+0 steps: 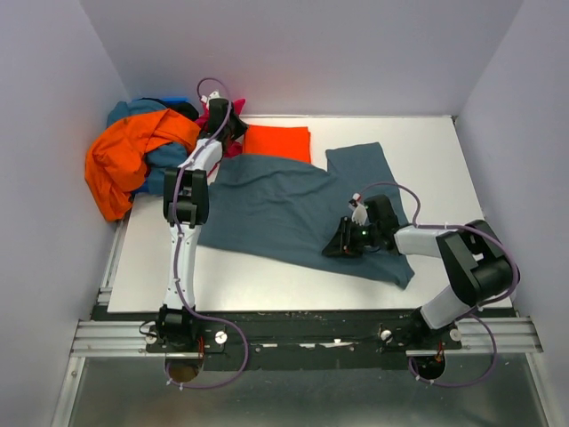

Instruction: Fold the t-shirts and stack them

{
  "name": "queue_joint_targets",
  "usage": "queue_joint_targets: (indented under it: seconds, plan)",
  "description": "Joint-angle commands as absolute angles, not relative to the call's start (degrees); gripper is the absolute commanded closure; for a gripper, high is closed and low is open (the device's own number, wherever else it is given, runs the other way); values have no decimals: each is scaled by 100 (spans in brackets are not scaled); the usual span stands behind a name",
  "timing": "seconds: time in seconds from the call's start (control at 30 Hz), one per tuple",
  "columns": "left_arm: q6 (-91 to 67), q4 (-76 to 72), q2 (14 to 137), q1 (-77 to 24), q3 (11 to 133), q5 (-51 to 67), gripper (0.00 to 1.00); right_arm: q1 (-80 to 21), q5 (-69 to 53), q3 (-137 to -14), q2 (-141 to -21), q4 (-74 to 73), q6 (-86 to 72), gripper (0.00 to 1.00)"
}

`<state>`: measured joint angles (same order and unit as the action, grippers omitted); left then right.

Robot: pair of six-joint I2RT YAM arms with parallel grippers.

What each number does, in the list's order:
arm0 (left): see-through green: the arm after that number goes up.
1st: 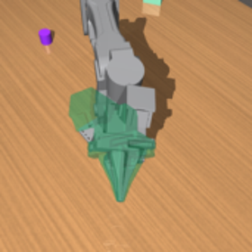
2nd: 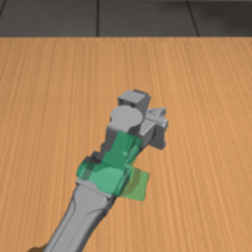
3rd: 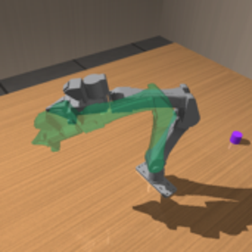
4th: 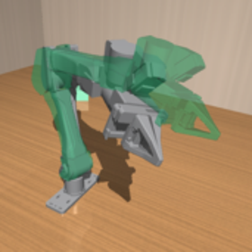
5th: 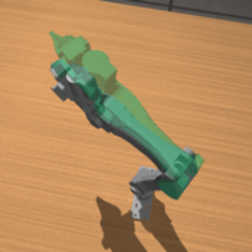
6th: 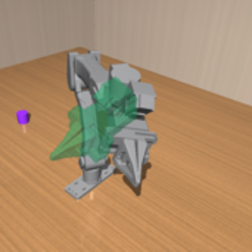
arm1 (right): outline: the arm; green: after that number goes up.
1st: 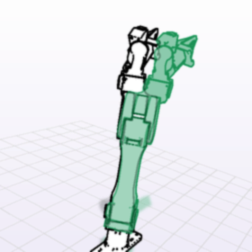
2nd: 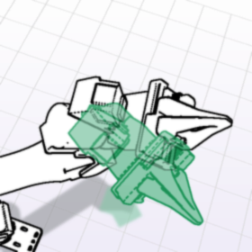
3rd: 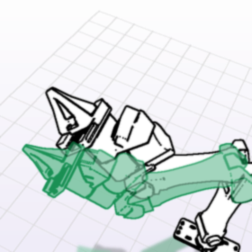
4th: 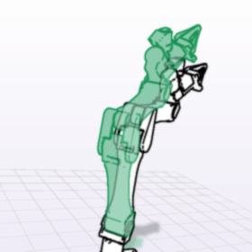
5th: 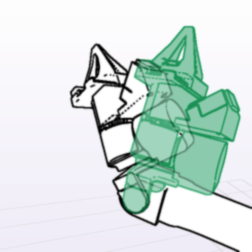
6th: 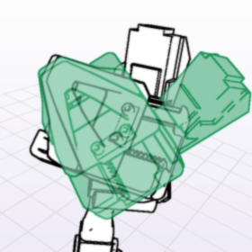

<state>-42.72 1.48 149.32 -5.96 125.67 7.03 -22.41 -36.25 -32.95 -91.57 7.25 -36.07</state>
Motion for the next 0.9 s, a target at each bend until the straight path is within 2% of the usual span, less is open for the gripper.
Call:
queue_joint_targets:
  seconds: [0.0, 0.43, 0.47, 0.5, 0.53, 0.6, 0.63, 0.73, 0.87]
  plan:
    - [-4298, -448, 15082, -501, 12911, 44, 100, -2268, -3120, -2980, -9150, -157, -3524, 60]
    - [-4500, -975, 15548, -404, 13324, -176, 100, -2259, -2496, -3120, -8332, -1133, -3480, 59]
    - [-4517, -993, 15574, -404, 13316, -141, 97, -2259, -2505, -3172, -8315, -1186, -3454, 59]
    - [-4544, -993, 15583, -404, 13289, -97, 89, -2259, -2522, -3199, -8297, -1230, -3454, 59]
    - [-4561, -1028, 15574, -396, 13237, -44, 78, -2259, -2514, -3225, -8271, -1274, -3445, 57]
    - [-4544, -1125, 15531, -387, 13157, 157, 50, -2259, -2461, -3269, -8131, -1327, -3393, 52]
    - [-4518, -1177, 15495, -378, 13122, 236, 42, -2259, -2417, -3330, -8060, -1362, -3375, 49]
    - [-4456, -1415, 15267, -378, 12929, 483, 33, -2259, -2277, -3637, -7946, -1572, -3279, 47]
    - [-4263, -1336, 15030, -422, 13069, 720, 29, -2259, -2171, -3989, -7805, -1696, -3199, 47]
